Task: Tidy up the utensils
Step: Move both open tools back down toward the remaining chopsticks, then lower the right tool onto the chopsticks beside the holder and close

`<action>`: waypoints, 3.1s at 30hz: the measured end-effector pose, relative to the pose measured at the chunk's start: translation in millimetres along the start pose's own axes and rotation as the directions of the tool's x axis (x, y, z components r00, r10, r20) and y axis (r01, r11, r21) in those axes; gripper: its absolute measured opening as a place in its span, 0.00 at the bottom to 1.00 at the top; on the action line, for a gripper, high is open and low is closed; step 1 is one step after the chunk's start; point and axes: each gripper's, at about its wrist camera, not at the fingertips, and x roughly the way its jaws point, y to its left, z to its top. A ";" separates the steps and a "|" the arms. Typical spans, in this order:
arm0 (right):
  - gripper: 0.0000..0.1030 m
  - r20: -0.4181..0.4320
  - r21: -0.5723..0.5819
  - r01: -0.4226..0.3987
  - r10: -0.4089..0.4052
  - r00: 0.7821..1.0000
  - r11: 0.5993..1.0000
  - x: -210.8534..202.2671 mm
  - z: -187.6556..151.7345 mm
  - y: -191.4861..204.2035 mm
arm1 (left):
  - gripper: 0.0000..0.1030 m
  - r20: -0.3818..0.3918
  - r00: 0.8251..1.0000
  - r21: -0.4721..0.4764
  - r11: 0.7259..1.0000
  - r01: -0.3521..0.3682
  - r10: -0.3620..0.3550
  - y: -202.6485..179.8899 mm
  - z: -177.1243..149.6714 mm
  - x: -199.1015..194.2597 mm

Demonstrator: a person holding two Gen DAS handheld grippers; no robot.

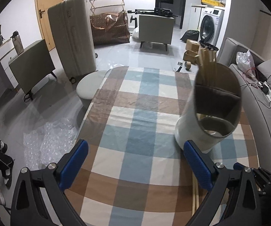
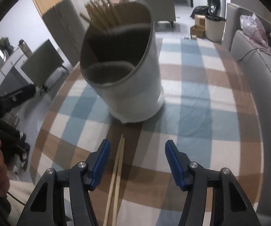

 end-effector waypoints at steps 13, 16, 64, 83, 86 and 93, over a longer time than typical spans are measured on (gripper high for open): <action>0.28 -0.150 -0.107 0.078 -0.093 0.984 0.991 51.0 -7.5 31.3 | 0.96 -0.066 0.998 -0.057 0.998 0.017 -0.021 34.2 4.3 9.0; 0.28 -0.161 -0.123 0.096 -0.116 0.980 0.988 55.2 -8.5 32.6 | 0.96 -0.073 0.997 -0.069 0.997 0.021 -0.026 39.2 4.0 9.6; 0.15 -0.145 -0.146 0.176 -0.197 0.970 0.973 73.7 4.2 47.2 | 0.96 -0.138 0.988 -0.130 0.990 0.049 -0.067 57.6 3.9 19.7; 0.14 -0.154 -0.168 0.186 -0.212 0.965 0.968 64.2 -3.9 51.7 | 0.96 -0.155 0.985 -0.144 0.988 0.047 -0.070 60.4 3.5 21.9; 0.14 -0.158 -0.171 0.190 -0.217 0.963 0.967 61.8 -6.7 55.2 | 0.96 -0.148 0.987 -0.138 0.989 0.047 -0.067 60.7 3.5 21.5; 0.14 -0.177 -0.142 0.180 -0.204 0.963 0.973 60.0 -9.8 46.8 | 0.96 -0.165 0.984 -0.121 0.992 0.042 -0.062 55.7 0.6 23.7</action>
